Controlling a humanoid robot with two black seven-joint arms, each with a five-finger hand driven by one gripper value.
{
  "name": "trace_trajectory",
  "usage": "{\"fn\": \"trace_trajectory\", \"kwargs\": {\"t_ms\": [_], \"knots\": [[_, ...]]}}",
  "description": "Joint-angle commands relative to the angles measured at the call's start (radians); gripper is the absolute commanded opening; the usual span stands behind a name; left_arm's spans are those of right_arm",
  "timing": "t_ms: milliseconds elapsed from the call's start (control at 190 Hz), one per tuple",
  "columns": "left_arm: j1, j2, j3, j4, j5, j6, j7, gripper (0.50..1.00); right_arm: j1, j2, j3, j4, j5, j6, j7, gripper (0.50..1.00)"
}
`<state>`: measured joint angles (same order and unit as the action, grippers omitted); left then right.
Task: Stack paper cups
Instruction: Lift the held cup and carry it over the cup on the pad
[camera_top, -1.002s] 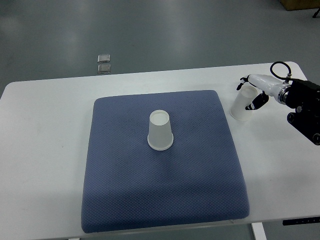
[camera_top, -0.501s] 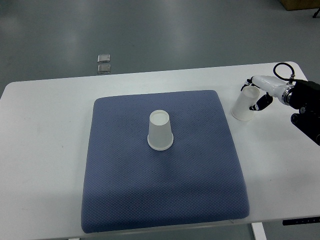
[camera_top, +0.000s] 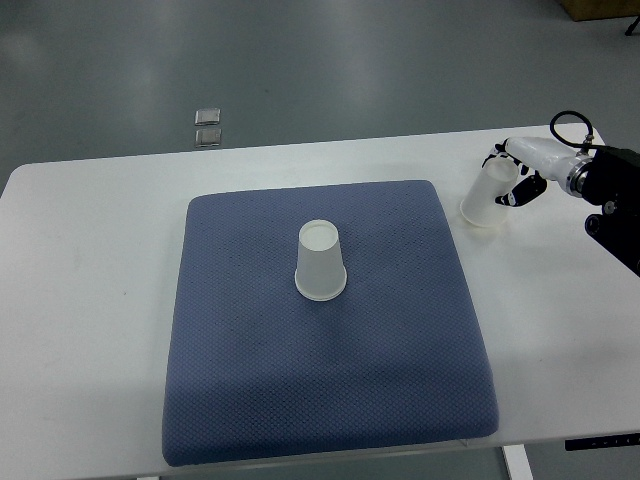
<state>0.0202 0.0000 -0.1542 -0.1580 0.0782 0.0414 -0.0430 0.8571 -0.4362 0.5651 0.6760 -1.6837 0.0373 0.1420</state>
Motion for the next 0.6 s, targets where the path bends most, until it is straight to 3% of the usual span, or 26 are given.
{"fn": "trace_trajectory", "kwargs": {"t_ms": [0, 258, 596], "knots": [[0.000, 0.000, -0.001, 0.000, 0.000, 0.000, 0.000, 1.000, 0.026, -0.038, 0.002, 0.094, 0.007, 0.007, 0.001, 0.500], [0.000, 0.000, -0.001, 0.000, 0.000, 0.000, 0.000, 1.000, 0.140, -0.127, 0.004, 0.349, 0.093, 0.119, -0.002, 0.500], [0.000, 0.000, -0.001, 0.000, 0.000, 0.000, 0.000, 1.000, 0.197, -0.148, 0.019, 0.602, 0.165, 0.316, -0.005, 0.500]]}}
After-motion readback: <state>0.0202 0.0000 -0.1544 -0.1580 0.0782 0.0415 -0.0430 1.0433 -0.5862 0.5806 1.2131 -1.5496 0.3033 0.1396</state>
